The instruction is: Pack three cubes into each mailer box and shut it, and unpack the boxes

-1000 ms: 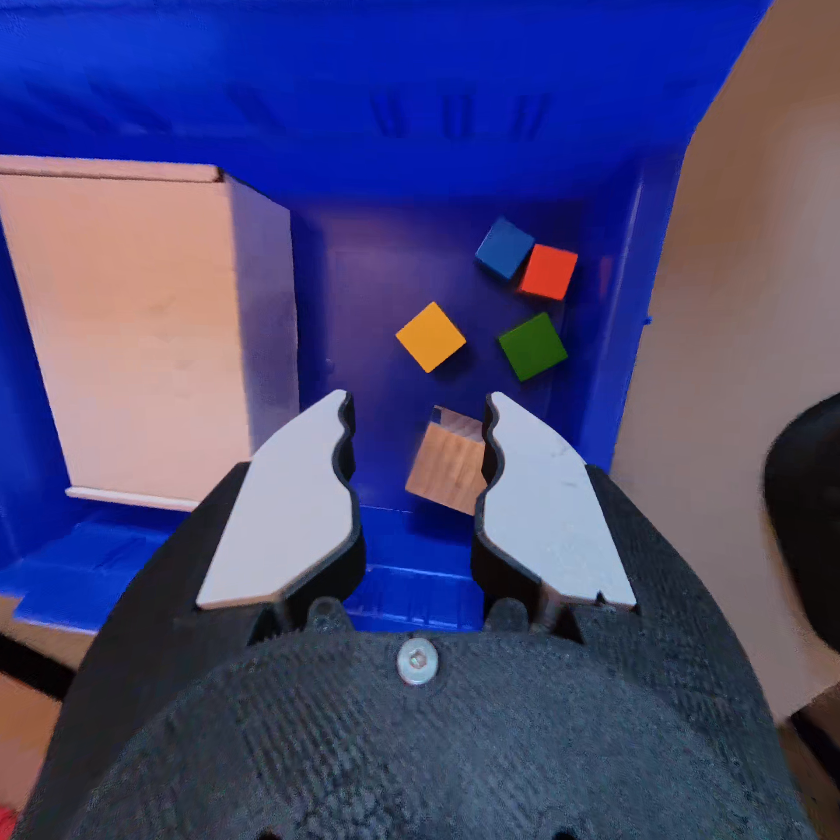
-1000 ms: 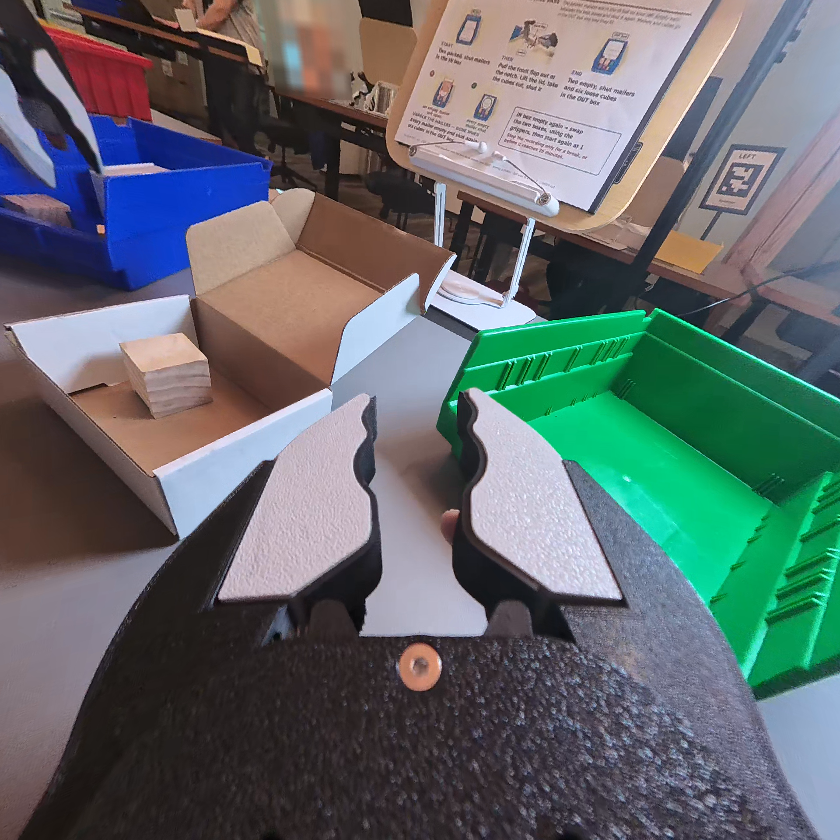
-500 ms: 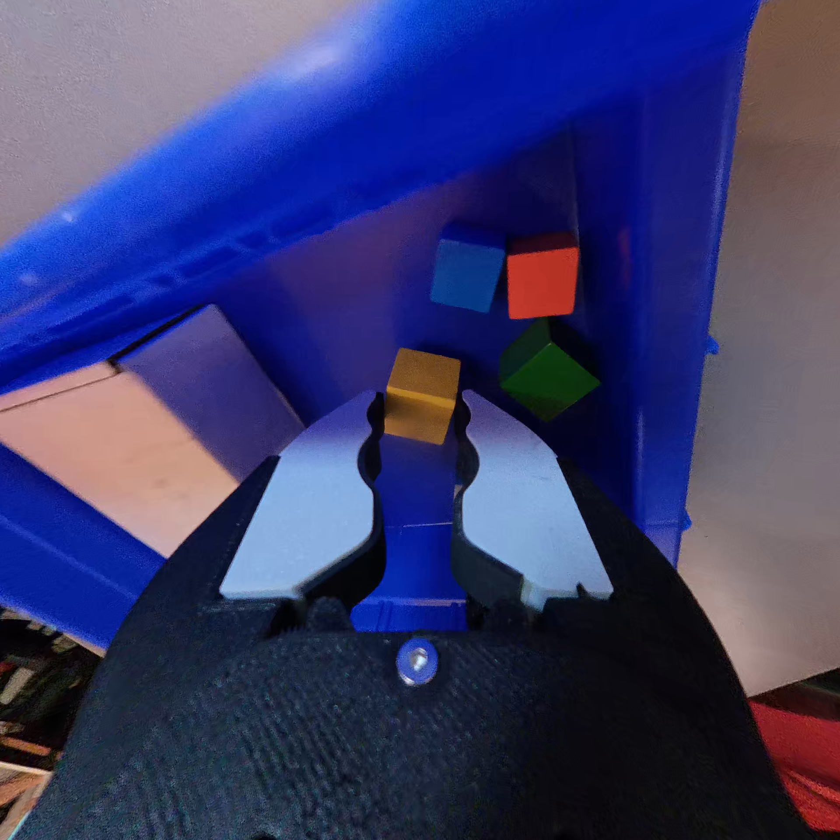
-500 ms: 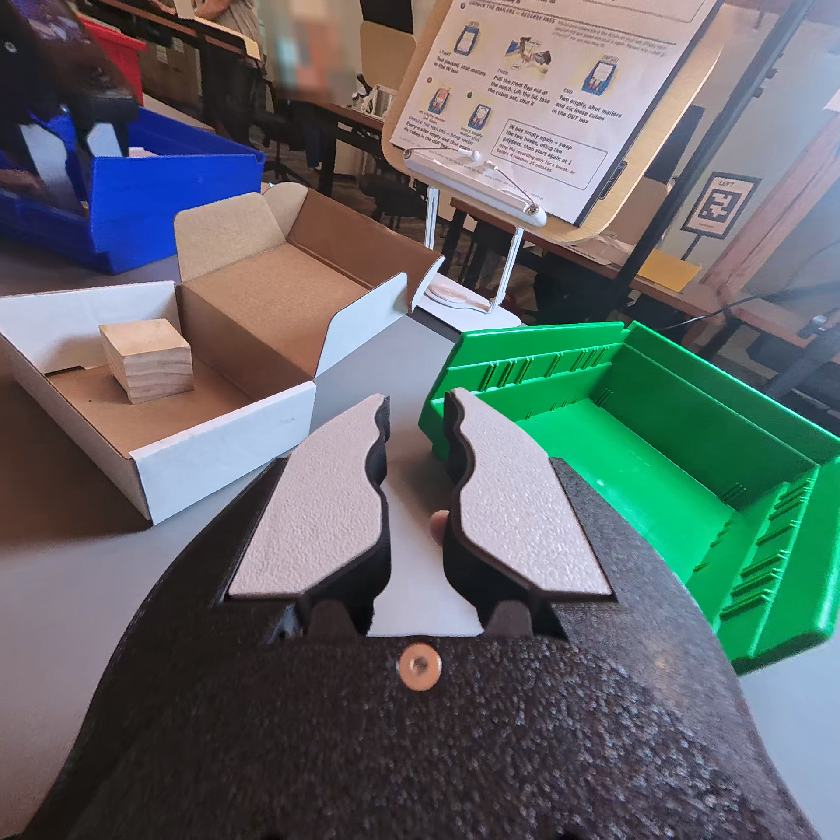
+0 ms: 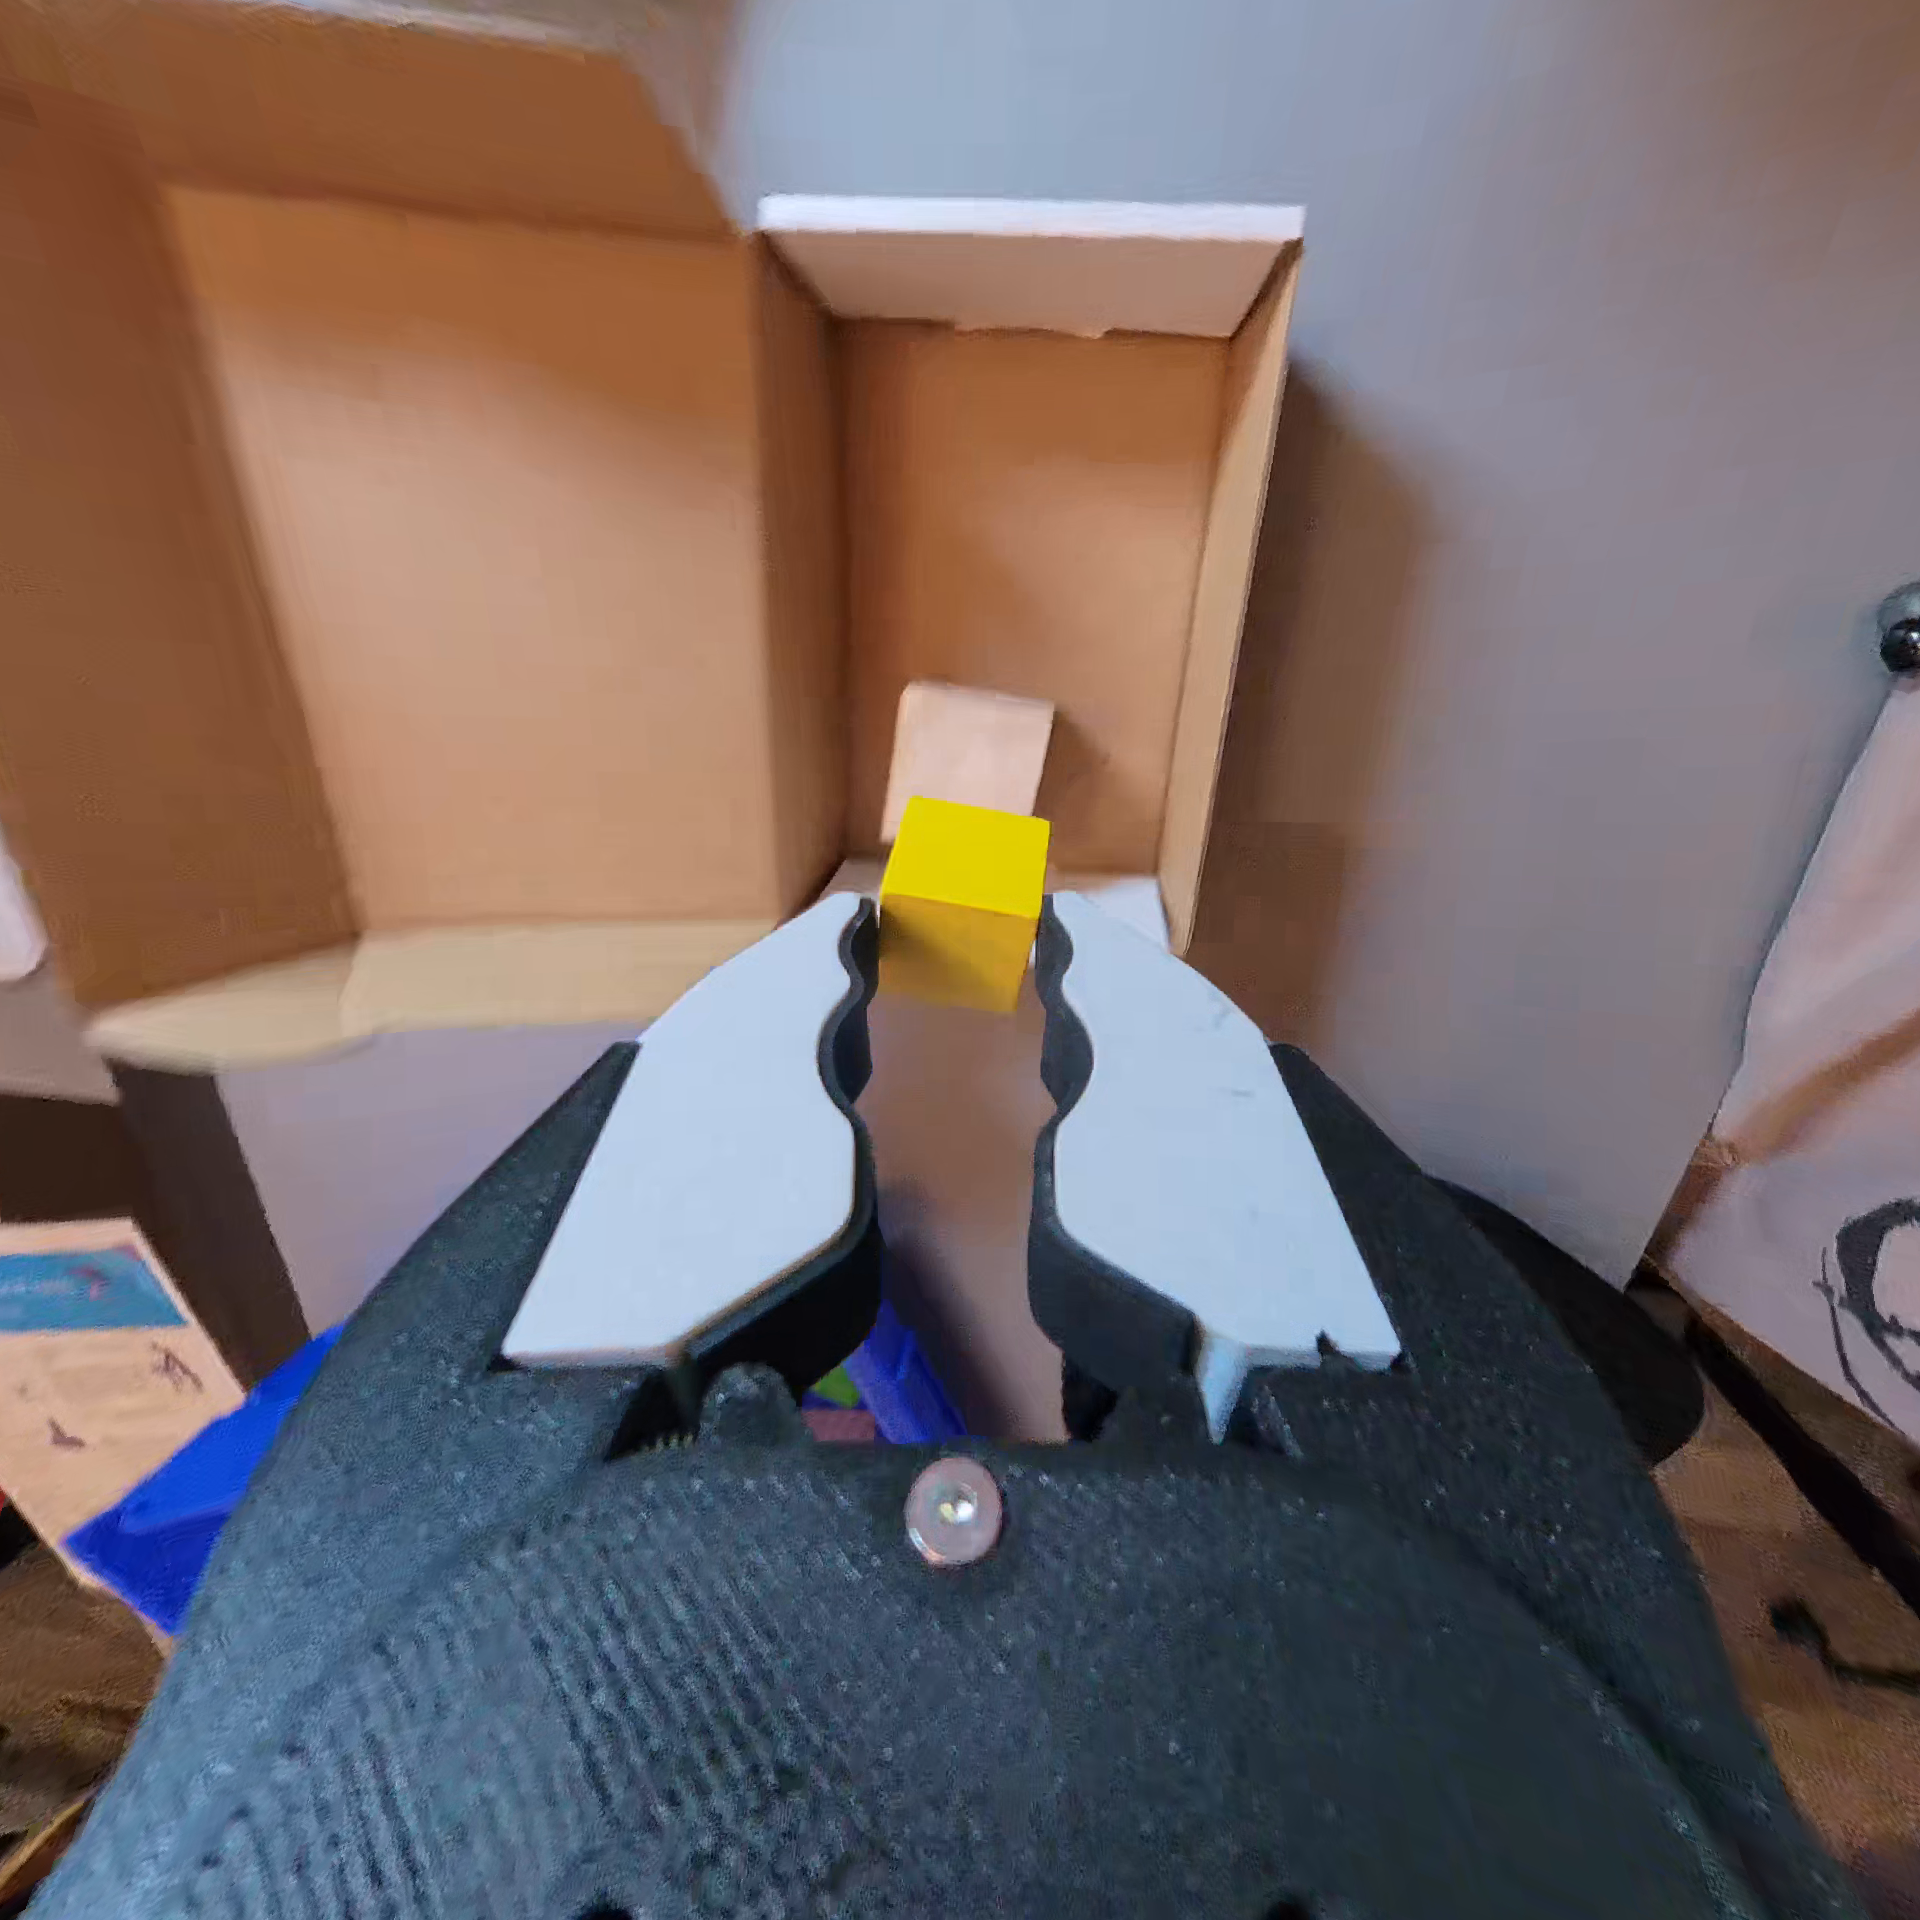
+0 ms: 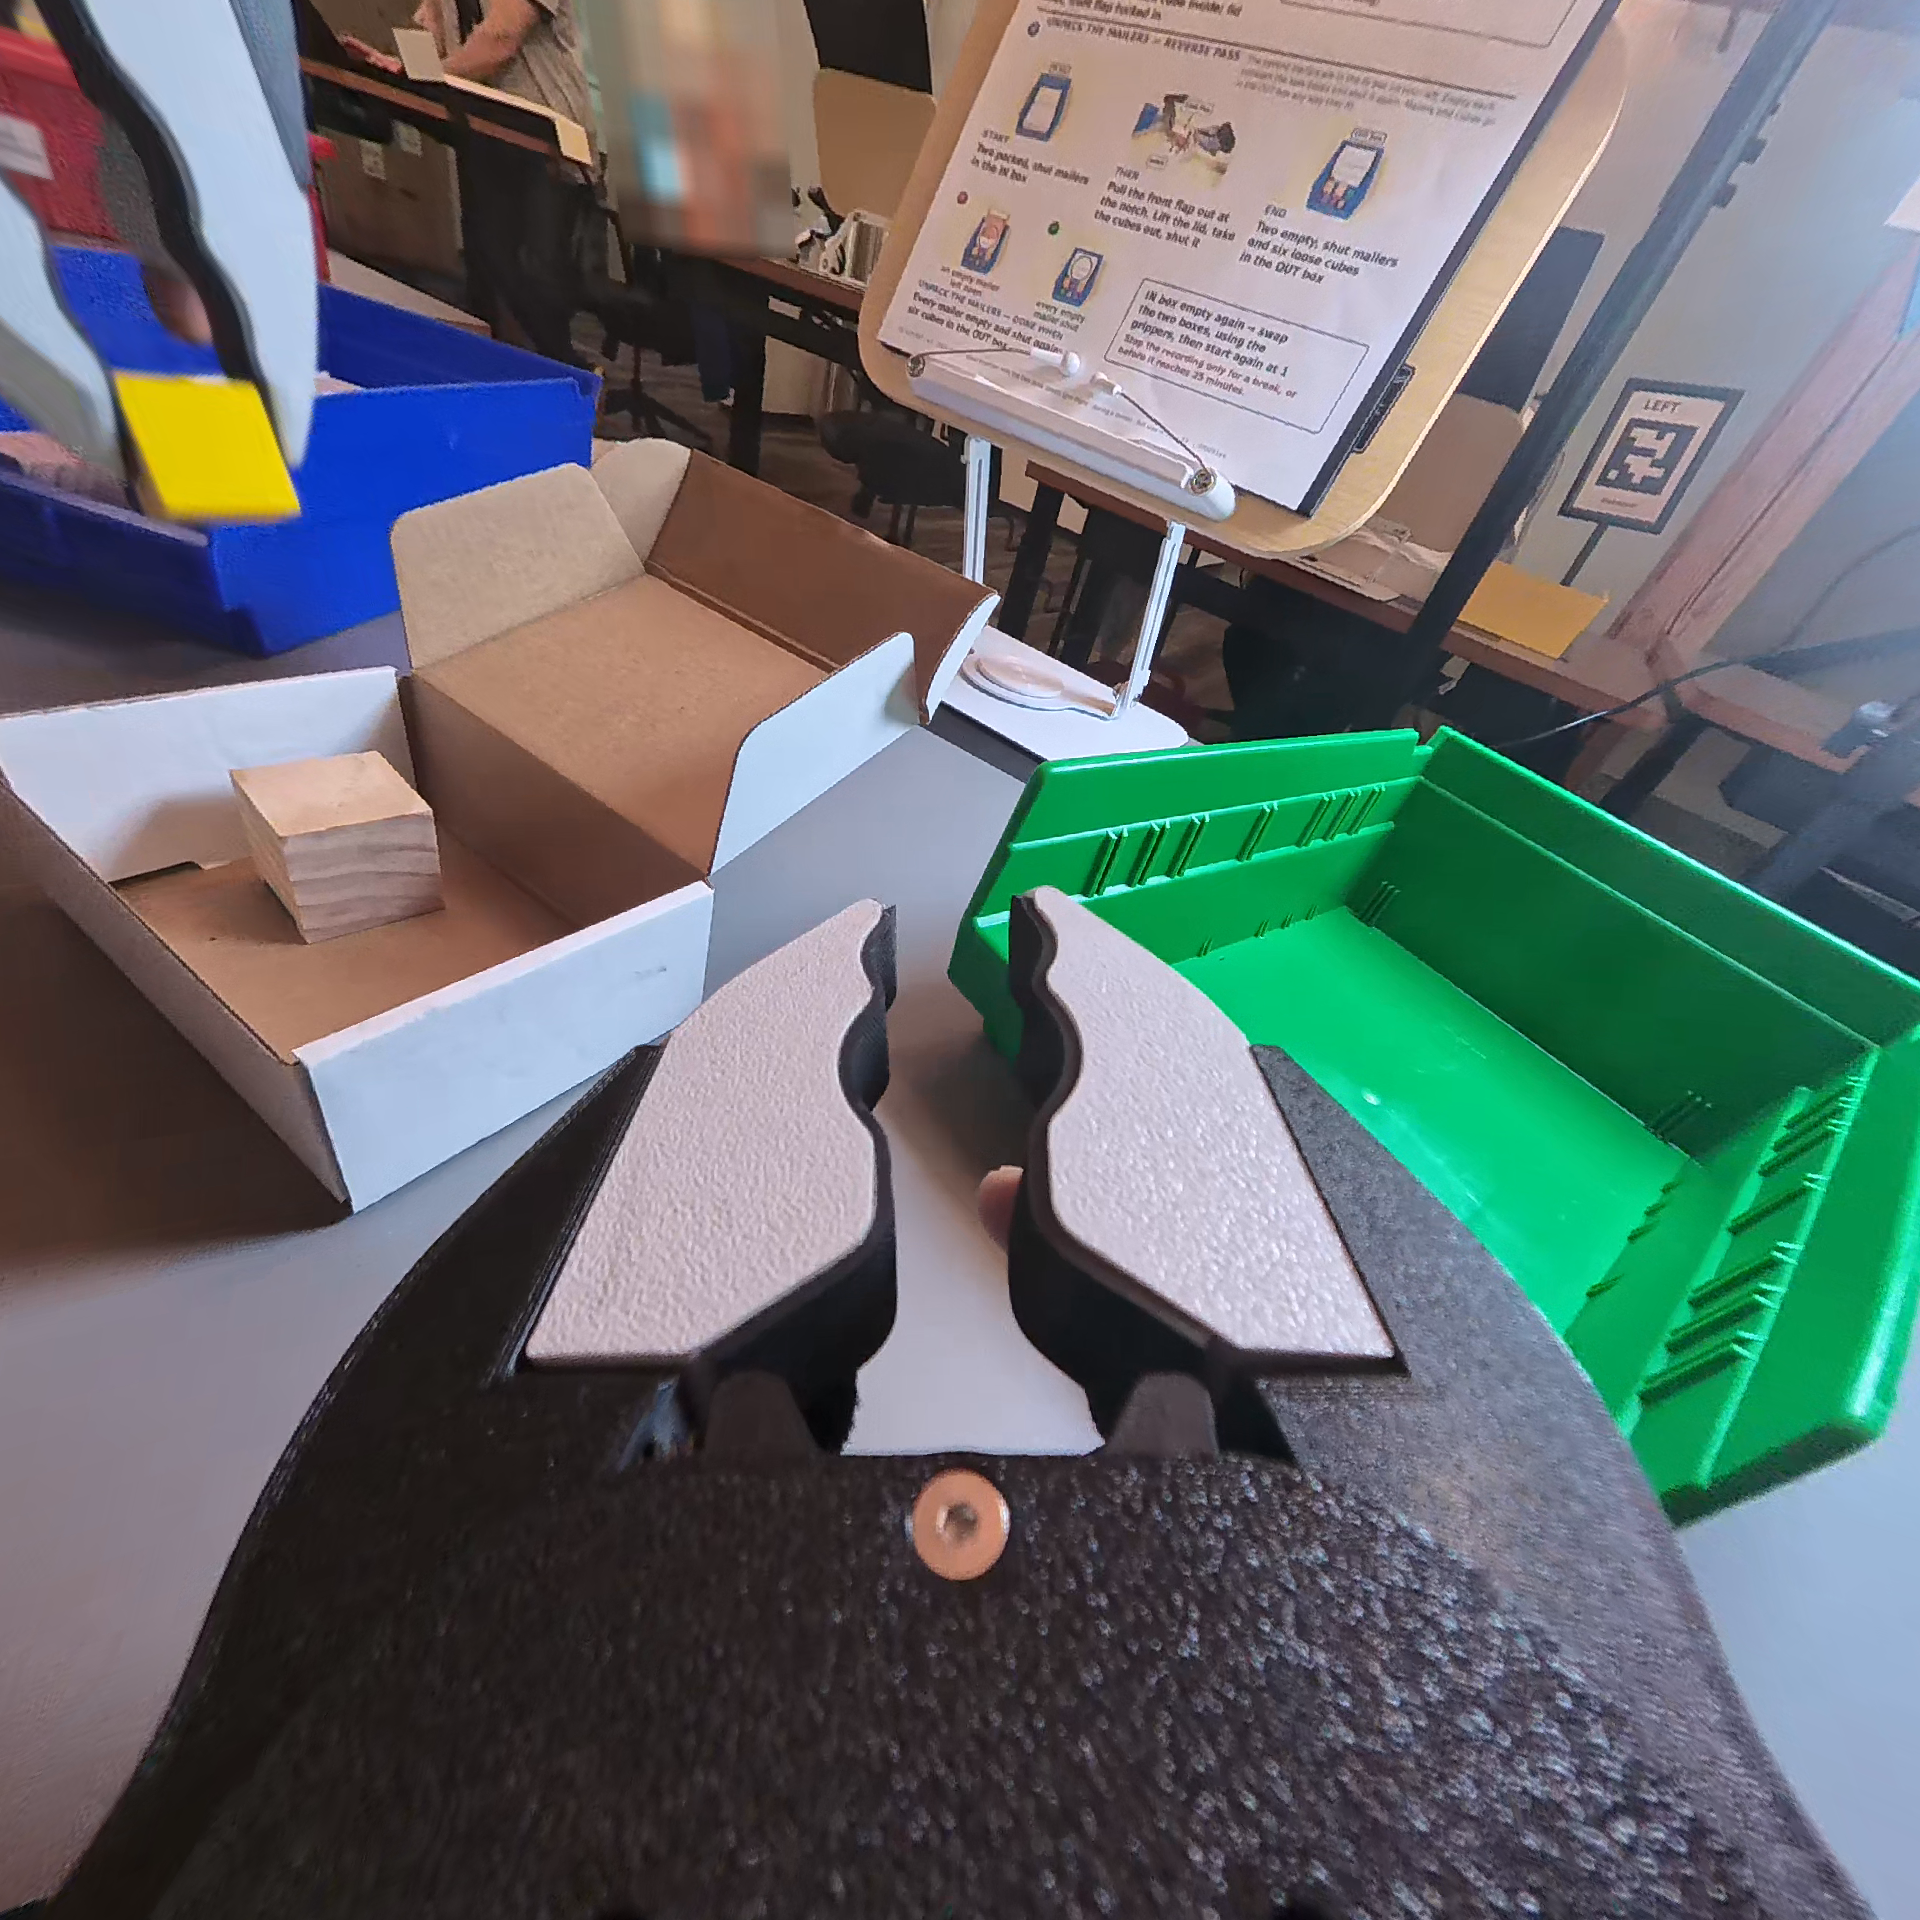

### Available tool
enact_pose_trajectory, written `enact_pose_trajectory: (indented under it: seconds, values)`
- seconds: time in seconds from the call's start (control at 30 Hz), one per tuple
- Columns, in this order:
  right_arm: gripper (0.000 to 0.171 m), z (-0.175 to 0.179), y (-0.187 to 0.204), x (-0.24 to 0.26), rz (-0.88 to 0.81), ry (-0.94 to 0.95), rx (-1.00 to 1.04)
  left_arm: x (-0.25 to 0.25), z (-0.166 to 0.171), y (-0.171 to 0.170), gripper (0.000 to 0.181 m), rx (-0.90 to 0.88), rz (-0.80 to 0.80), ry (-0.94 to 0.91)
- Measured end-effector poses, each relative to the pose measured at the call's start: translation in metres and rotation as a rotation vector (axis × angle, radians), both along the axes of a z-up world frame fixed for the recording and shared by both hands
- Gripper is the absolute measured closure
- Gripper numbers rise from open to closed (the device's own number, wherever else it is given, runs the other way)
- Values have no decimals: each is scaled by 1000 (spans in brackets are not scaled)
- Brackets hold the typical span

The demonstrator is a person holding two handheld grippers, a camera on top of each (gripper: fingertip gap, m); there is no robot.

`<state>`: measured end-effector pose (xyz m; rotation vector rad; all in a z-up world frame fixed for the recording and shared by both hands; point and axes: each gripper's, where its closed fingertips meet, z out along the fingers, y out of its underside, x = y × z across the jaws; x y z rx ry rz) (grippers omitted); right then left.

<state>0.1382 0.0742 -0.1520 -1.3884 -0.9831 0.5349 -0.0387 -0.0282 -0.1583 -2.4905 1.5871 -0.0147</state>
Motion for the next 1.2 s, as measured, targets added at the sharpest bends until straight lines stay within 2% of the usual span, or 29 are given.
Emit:
enact_pose_trajectory:
  seconds: [0.03, 0.17, 0.33, 0.47, 0.7, 0.77, 0.87, 1.0, 1.13, 1.2]
  values:
    - [151, 0, 0, 1, -2, -1, 1, 12, -14, 1, 152, -25, -17, 25]
    - [151, 0, 3, 4, -12, -1, -6, 40, -59, 13, 152, -102, -62, 100]
    - [151, 3, 4, 8, -10, 12, -11, 41, -91, 19, 152, -163, -90, 191]
    - [151, 6, 4, 9, -12, 19, -6, 31, -102, 18, 152, -182, -107, 273]
    - [151, 7, 3, 10, -15, 13, 1, 23, -107, 20, 151, -172, -94, 313]
    - [151, 6, 4, 10, -17, 11, -1, 23, -108, 21, 144, -159, -93, 296]
    - [151, 6, 5, 12, -21, 16, -4, 33, -90, 26, 138, -90, -95, 185]
    - [151, 6, 6, 13, -26, 19, -7, 25, -28, 37, 139, 66, -47, 1]
    - [151, 5, 7, 13, -24, 18, -14, -38, 37, 46, 137, 226, 84, -86]
    - [151, 2, 7, 11, -21, 10, -22, -87, 52, 45, 136, 274, 186, -99]
